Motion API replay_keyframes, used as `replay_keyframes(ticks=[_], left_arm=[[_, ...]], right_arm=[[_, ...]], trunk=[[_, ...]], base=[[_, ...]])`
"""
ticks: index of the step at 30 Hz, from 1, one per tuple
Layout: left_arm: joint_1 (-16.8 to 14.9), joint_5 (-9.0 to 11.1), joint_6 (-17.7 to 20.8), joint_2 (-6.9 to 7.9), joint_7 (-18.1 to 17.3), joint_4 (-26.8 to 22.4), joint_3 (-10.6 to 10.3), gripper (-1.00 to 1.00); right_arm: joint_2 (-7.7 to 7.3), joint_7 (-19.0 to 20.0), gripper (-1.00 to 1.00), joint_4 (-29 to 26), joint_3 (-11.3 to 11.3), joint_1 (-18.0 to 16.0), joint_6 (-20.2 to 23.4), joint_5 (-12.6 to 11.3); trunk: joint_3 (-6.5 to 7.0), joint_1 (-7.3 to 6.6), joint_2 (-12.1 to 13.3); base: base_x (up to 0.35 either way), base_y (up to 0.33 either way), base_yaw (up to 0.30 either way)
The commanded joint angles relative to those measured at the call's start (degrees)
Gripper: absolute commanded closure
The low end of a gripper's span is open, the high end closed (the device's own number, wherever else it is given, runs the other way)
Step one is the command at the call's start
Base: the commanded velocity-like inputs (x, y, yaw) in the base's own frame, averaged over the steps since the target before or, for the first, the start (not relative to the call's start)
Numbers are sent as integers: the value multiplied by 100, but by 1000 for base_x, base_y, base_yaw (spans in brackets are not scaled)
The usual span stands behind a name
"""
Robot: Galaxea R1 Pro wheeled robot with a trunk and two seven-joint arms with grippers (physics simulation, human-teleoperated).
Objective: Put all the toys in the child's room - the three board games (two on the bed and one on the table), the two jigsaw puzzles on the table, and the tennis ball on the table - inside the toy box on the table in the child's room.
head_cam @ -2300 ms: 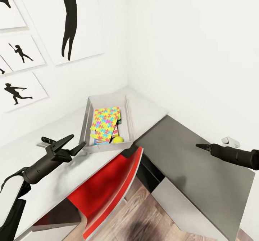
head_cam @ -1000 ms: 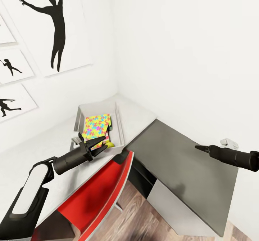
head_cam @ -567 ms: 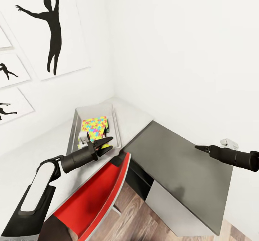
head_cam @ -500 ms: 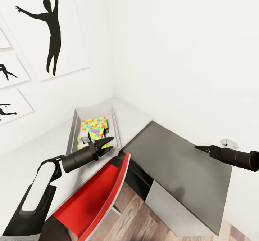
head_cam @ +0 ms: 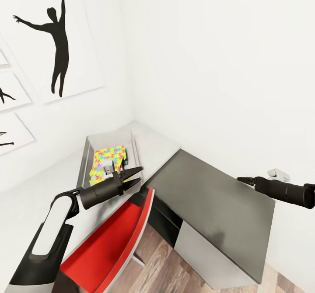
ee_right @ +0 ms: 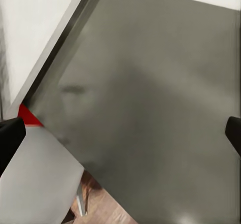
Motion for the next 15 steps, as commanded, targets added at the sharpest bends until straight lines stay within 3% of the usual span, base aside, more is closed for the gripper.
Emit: replay_keyframes(ticks=[1, 15], left_arm=[[-6, -61, 5, -2, -50, 0, -5, -100], [-12, -70, -1, -27, -20, 5, -23, -100]], right_arm=[[-1, -60, -100, -4, -1, -7, 20, -58], [-1, -71, -100, -5, 3, -7, 20, -58]], trunk=[[-1, 3, -10], [130, 3, -10]], base=[[0, 0, -90], [0, 0, -91]])
